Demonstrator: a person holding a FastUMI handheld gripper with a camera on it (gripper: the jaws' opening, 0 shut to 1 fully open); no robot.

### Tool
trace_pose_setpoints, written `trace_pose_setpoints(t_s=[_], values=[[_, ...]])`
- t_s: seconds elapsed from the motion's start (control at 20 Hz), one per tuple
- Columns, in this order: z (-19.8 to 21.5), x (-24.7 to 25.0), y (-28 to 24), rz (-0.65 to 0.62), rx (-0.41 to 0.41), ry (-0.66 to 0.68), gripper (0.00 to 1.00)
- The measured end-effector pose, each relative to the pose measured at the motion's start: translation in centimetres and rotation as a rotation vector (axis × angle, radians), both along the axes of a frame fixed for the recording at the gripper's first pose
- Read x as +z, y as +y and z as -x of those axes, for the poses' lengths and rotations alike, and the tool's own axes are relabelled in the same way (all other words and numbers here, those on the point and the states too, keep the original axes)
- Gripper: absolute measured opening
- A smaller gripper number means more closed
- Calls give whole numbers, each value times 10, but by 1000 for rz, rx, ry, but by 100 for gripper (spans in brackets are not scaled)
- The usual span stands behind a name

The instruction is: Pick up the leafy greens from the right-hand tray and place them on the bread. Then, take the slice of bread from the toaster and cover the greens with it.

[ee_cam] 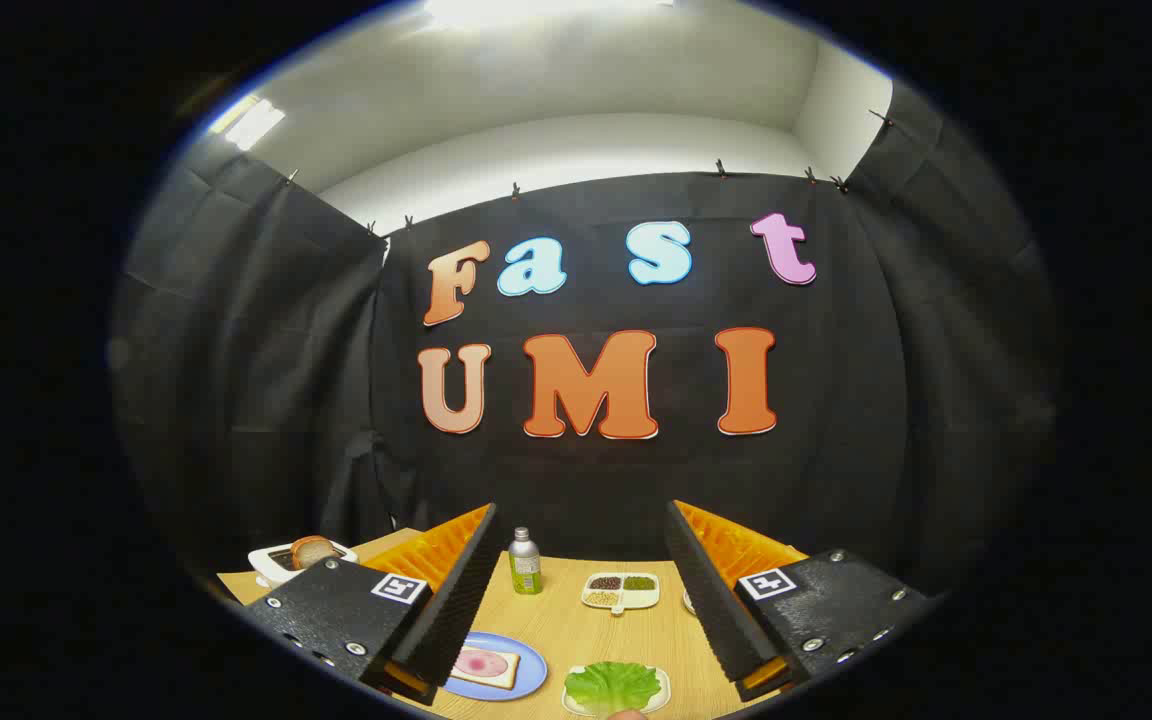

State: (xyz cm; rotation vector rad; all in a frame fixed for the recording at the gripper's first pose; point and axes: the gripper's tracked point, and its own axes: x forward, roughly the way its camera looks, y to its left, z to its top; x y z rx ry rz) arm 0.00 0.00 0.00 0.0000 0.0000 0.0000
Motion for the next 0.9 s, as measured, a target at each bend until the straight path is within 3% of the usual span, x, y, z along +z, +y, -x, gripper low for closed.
trace_pose_setpoints(t_s=[0.9], values=[[3,-14,-6,35,5,85,98]])
